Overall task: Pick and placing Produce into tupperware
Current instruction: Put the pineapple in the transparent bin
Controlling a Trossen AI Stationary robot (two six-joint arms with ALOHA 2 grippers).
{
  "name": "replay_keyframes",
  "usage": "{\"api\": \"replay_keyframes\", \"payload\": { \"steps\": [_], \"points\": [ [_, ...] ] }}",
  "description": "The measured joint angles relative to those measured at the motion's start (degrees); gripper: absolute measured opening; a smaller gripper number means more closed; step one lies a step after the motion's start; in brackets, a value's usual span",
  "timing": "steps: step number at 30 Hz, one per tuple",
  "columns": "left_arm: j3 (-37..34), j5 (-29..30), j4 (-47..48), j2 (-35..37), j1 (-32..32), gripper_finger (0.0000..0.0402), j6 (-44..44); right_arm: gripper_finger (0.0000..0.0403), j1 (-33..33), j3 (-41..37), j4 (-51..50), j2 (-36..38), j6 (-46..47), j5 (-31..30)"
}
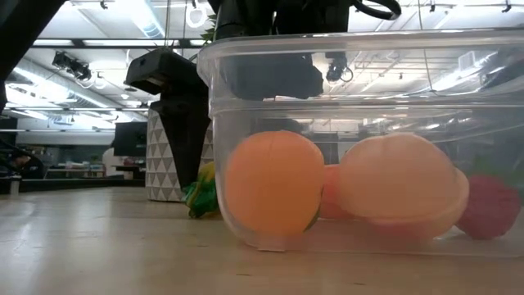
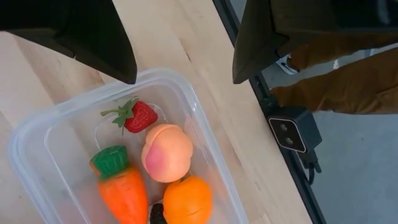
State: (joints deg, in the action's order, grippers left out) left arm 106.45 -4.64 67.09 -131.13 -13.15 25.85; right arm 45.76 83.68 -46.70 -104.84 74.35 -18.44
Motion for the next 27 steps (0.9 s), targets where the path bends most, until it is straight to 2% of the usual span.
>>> {"api": "replay_keyframes", "payload": {
  "steps": [27],
  "points": [
    [0.85,0.07,9.02,0.09,0.61,0.0313,-2.34,0.0272,0.00,0.00,0.02,0.00,-0.13,-1.16]
  ]
}}
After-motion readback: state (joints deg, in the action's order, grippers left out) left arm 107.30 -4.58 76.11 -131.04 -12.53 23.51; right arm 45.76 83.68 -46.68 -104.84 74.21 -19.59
